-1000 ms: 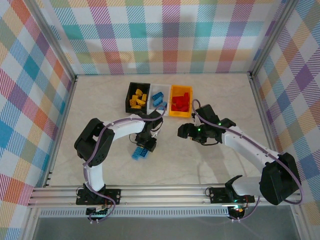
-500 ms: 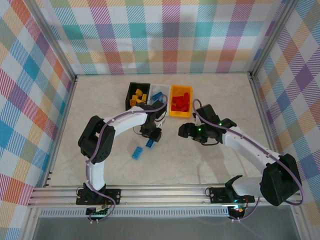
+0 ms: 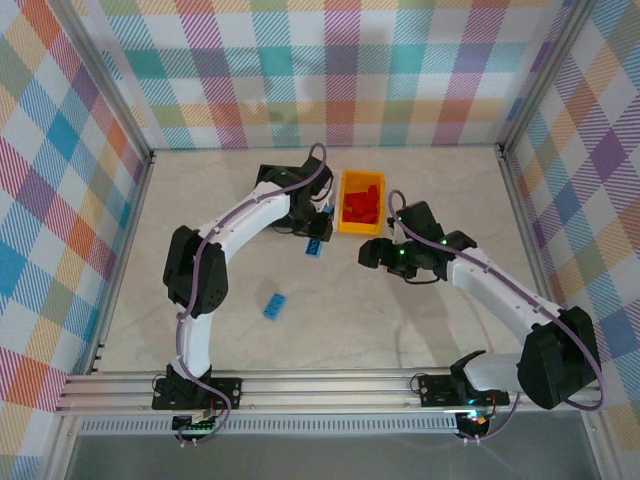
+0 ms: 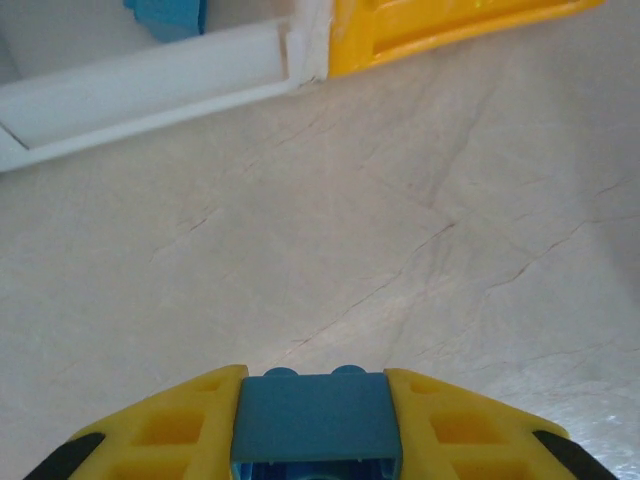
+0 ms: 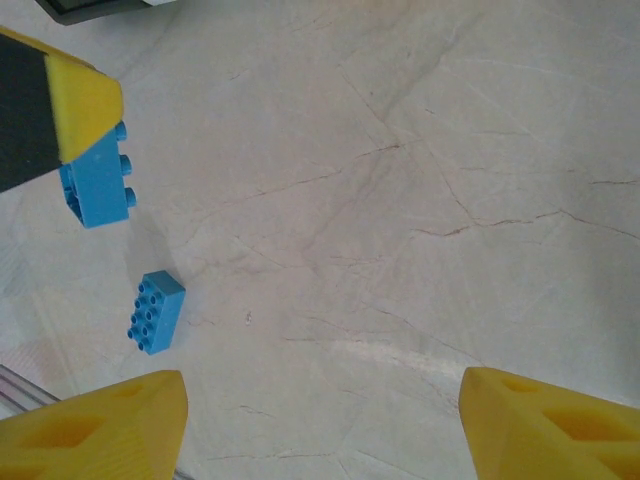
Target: Sort the legos into containers by color
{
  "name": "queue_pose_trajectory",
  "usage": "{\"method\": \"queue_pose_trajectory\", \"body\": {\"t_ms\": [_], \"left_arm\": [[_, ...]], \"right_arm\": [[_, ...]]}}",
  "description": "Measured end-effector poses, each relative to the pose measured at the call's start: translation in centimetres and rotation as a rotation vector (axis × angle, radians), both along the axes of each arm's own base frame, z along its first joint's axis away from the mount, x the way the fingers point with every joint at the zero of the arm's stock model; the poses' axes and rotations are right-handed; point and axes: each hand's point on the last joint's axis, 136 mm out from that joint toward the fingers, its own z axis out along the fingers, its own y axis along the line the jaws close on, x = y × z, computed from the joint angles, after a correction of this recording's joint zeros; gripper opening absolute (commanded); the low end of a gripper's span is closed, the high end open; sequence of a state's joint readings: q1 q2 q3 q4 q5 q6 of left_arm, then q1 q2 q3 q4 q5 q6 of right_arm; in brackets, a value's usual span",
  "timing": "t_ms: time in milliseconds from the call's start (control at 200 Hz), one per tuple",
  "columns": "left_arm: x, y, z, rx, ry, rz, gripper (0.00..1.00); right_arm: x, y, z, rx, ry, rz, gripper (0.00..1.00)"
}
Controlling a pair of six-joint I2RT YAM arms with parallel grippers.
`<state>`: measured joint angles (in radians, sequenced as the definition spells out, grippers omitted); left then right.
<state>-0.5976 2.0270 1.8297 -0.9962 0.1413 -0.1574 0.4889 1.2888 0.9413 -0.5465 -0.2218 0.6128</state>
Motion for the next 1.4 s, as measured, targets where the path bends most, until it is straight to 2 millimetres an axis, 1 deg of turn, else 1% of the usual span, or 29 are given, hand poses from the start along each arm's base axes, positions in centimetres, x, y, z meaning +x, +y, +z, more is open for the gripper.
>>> {"method": "queue_pose_trajectory", "body": {"t_ms": [235, 405, 540, 645, 740, 875, 1005, 1110, 1265, 1400], "left_arm": [[1.6, -1.1, 1.2, -0.048, -0.016, 0.052, 0.27], [3.9, -2.0, 2.9, -0.095, -0.063, 0.095, 0.27], [5.5, -2.3, 4.0, -0.117, -0.099, 0.128, 0.27], [7.4, -2.7, 5.4, -0.145, -0.147, 0.144, 0.28], [9.1, -3.0, 6.8, -0.171, -0.194, 0.155, 0.29], [10.6, -2.8, 7.8, -0.185, -0.231, 0.174, 0.30], [11.7, -1.8, 7.7, -0.175, -0.240, 0.201, 0.30], [13.0, -0.6, 6.9, -0.154, -0.248, 0.232, 0.30], [15.0, 0.8, 5.3, -0.125, -0.266, 0.283, 0.30], [16.5, 0.9, 4.6, -0.119, -0.296, 0.308, 0.30]], "right_arm": [[-0.2, 0.5, -1.2, 0.009, 0.052, 0.021, 0.72], [-0.5, 0.8, -1.4, 0.025, 0.073, 0.032, 0.73], [-1.1, 0.7, -2.7, 0.015, 0.115, 0.032, 0.73], [-1.8, 0.4, -3.7, 0.003, 0.147, 0.029, 0.74], [-2.2, 0.1, -4.2, -0.007, 0.167, 0.027, 0.75], [-2.8, -0.3, -5.2, -0.030, 0.216, 0.015, 0.75], [-3.8, -0.8, -6.7, -0.050, 0.279, -0.009, 0.75], [-4.7, -1.2, -7.6, -0.058, 0.320, -0.027, 0.76], [-4.9, -1.1, -8.0, -0.056, 0.343, -0.035, 0.76], [-4.9, -1.1, -8.7, -0.073, 0.372, -0.036, 0.77]]}}
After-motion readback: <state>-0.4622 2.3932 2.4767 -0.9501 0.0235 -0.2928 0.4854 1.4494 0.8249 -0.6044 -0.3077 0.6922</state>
